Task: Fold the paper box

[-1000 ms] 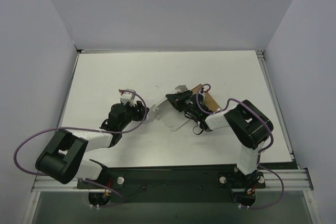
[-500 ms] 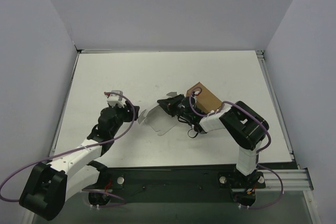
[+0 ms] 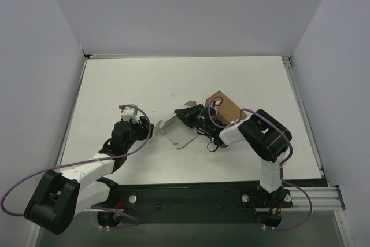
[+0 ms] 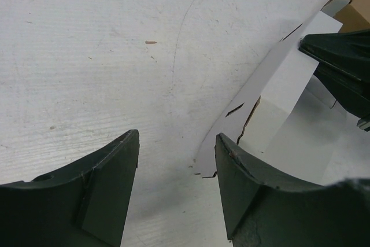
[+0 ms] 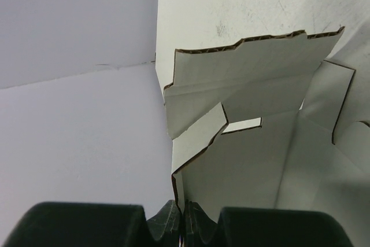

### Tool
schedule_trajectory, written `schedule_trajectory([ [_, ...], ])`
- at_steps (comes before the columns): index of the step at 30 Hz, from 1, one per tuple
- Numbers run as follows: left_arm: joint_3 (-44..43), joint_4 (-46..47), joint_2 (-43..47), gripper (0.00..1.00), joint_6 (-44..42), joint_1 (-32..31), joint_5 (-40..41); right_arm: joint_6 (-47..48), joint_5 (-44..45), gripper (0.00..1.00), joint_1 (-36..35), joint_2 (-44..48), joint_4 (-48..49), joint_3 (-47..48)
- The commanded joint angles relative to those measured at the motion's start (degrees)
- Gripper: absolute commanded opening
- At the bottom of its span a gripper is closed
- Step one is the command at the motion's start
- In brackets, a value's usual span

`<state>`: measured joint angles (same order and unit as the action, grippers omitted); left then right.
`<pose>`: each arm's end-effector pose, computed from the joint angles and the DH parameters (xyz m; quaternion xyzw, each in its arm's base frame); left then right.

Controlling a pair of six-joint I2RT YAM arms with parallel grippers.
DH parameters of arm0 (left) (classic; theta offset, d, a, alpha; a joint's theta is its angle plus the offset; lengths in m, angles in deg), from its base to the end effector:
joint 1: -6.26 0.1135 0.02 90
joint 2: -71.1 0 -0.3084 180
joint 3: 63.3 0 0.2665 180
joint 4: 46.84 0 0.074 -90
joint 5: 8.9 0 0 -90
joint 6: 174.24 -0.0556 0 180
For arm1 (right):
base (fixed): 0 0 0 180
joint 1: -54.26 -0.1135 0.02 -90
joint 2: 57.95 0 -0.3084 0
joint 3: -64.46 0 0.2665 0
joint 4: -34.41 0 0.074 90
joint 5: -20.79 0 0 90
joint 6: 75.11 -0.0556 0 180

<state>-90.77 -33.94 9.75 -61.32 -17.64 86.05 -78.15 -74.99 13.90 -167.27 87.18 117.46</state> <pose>0.1978 -0.0824 0.1893 -0.0174 0.8234 -0.1922 0.5336 0.3003 0.2626 0.1748 0.2920 0.6675 0.6427 0.2368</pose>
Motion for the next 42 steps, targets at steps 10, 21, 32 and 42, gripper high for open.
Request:
schedule_trajectory([
  [10,-1.4,7.6,-11.1,0.64,0.2,-0.5,-4.7,1.2,1.5,0.0,0.8,-1.8,-0.6,-1.3],
  [21,-4.4,16.2,-20.7,0.64,-3.4,-5.2,-7.1,0.7,1.2,0.0,0.8,-2.7,0.7,-1.7],
  [32,-7.3,20.1,-23.8,0.61,-7.1,-9.5,-5.7,0.7,2.1,0.0,1.0,-2.7,2.8,-3.5],
  [42,-9.6,23.6,-26.7,0.49,-10.9,-12.2,-8.5,0.8,2.4,0.0,1.0,-2.8,3.2,-4.3],
])
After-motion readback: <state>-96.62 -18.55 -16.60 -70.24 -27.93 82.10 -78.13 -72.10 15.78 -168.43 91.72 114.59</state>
